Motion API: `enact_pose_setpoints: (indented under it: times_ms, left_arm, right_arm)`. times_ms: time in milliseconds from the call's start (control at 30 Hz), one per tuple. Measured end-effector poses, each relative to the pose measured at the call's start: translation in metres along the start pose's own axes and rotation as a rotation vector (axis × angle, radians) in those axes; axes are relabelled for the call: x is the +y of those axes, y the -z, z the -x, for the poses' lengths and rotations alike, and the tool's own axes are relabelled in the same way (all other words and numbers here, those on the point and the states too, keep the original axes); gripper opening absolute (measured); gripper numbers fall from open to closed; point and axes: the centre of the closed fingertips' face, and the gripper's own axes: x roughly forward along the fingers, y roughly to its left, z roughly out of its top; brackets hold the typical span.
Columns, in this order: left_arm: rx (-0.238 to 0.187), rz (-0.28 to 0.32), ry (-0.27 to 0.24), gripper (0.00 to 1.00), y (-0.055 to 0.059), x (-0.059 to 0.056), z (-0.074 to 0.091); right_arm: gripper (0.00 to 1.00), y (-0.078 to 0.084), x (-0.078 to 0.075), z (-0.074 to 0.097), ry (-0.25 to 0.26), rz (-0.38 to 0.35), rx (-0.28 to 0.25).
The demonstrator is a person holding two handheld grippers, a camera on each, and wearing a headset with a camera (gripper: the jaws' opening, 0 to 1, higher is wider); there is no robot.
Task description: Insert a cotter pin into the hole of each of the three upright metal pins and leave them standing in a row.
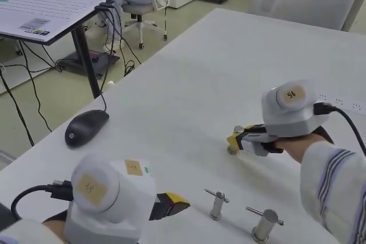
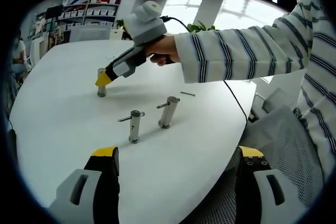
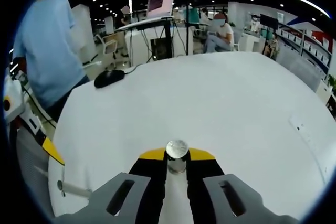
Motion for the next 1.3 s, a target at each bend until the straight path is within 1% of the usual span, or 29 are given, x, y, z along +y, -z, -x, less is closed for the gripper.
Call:
enact_pose_setpoints:
  times_ms: [133, 233, 400, 467, 600, 733, 833, 1000, 1100, 1200, 1300]
  left_arm:
    - [0.000, 0.001, -0.003, 0.92, 0.000, 0.001, 0.001]
    - [0.003, -0.006, -0.017, 0.95, 0.001, 0.003, 0.001]
    - [-0.001, 0.000, -0.019, 0.95, 0.000, 0.003, 0.002]
    - [-0.004, -0.001, -0.017, 0.95, 0.000, 0.002, 0.002]
    - [-0.005, -0.009, -0.014, 0.97, -0.001, 0.001, 0.001]
    - [-0.003, -0.016, -0.012, 0.98, -0.001, 0.000, 0.002]
    - [-0.004, -0.020, -0.009, 0.98, -0.002, -0.001, 0.002]
    - [-0.006, -0.023, -0.010, 0.99, -0.003, -0.002, 0.003]
    - [-0.004, -0.033, -0.011, 0.99, -0.003, -0.004, 0.003]
    - [-0.017, -0.027, -0.010, 0.99, -0.006, -0.005, 0.004]
    - [-0.015, -0.044, -0.008, 0.99, -0.007, -0.007, 0.004]
  right_arm:
    - [0.13, 0.000, -0.003, -0.001, 0.005, -0.007, -0.001]
    - [0.13, 0.000, -0.004, -0.001, 0.007, 0.009, 0.002]
    - [0.13, 0.002, -0.008, 0.000, 0.012, 0.019, 0.010]
    - [0.13, 0.003, -0.012, 0.001, 0.017, 0.022, 0.015]
    - [0.12, 0.001, -0.010, 0.008, 0.019, 0.028, 0.013]
    - [0.12, -0.007, -0.009, 0.016, 0.021, 0.032, -0.009]
    - [0.12, -0.010, -0.008, 0.020, 0.020, 0.037, -0.016]
    - [0.12, -0.008, -0.006, 0.029, 0.016, 0.065, -0.001]
    - [0.12, -0.010, -0.005, 0.035, 0.013, 0.066, -0.001]
    - [0.12, -0.012, -0.003, 0.042, 0.010, 0.081, -0.004]
    - [0.12, -0.012, -0.003, 0.051, 0.007, 0.094, -0.002]
